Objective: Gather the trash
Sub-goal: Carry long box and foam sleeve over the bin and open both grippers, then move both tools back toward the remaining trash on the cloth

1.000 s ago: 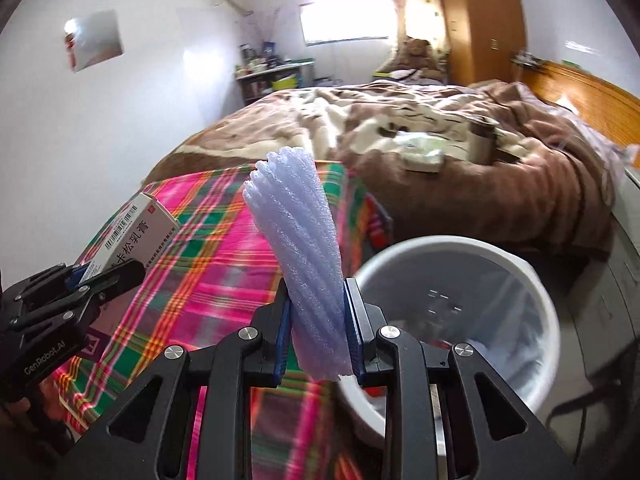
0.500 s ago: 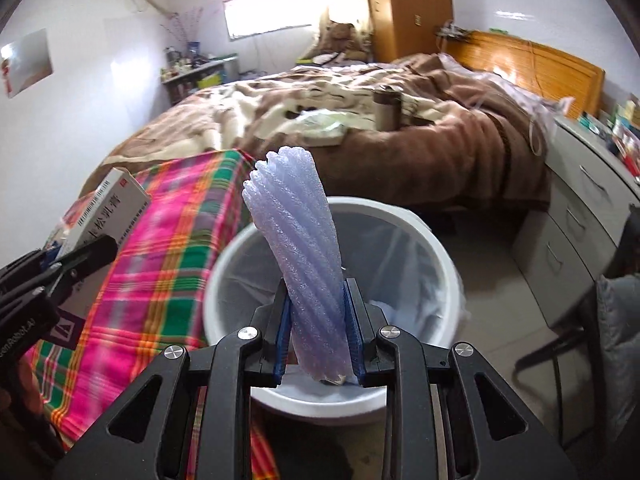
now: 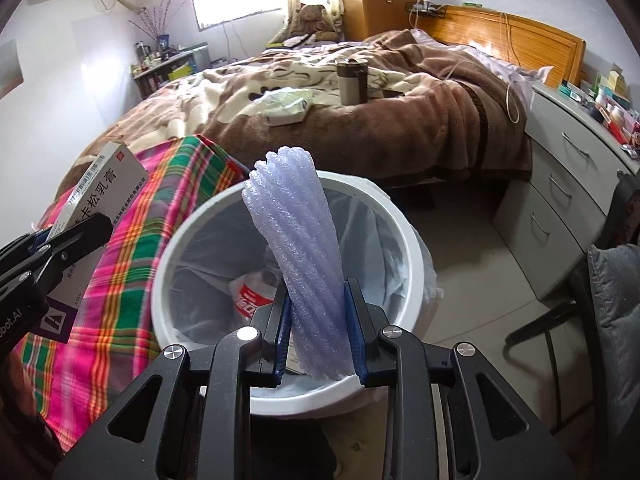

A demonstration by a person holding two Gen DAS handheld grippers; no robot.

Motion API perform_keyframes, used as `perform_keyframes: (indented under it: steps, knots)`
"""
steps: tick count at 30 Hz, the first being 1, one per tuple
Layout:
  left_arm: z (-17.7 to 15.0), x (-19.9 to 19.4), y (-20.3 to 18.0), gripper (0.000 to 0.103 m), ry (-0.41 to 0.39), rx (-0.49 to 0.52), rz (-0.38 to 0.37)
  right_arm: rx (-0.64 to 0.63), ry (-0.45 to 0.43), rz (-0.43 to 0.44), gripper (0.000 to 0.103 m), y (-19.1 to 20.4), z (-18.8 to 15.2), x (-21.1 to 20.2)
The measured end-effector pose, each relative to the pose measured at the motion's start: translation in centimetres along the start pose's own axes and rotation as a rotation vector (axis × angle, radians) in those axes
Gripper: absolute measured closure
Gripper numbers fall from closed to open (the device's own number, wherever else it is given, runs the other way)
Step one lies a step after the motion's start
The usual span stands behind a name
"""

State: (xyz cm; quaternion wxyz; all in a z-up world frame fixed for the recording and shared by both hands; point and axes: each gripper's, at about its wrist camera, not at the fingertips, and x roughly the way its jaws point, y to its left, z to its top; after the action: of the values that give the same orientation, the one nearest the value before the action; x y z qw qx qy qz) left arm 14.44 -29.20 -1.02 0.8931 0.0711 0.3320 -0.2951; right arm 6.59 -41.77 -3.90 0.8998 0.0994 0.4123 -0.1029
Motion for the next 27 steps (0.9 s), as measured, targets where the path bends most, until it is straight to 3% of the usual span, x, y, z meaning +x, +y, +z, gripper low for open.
perform_keyframes:
  steps: [7, 9, 11, 14, 15, 27]
  knots:
    - [-0.4, 2.2, -0.7, 0.078, 0.040, 0.009, -0.005, 0.012, 0.036, -0.032, 0.075, -0.6, -0.4, 0.9]
    - [-0.4, 2.5, -0.7, 0.069, 0.046, 0.006, -0.016, 0.009, 0.044, -0.044, 0.070, -0.5, -0.4, 1.0]
    - [-0.5, 2.5, -0.6, 0.046, 0.044, -0.004, -0.028, 0.006, 0.044, -0.048, 0.065, -0.5, -0.4, 1.1]
    - [-0.6, 2.4, -0.4, 0.045, 0.040, -0.006, -0.033, 0.005, 0.032, -0.044, 0.044, -0.4, -0.4, 0.9]
    - [-0.6, 2.3, -0.2, 0.045, 0.041, -0.009, -0.025, 0.005, 0.028, -0.046, 0.042, -0.4, -0.4, 0.8]
    - [-1.2, -1.0, 2.5, 0.045, -0.002, -0.047, 0.009, 0.023, -0.015, -0.027, 0.042, 1.1, -0.1, -0.4]
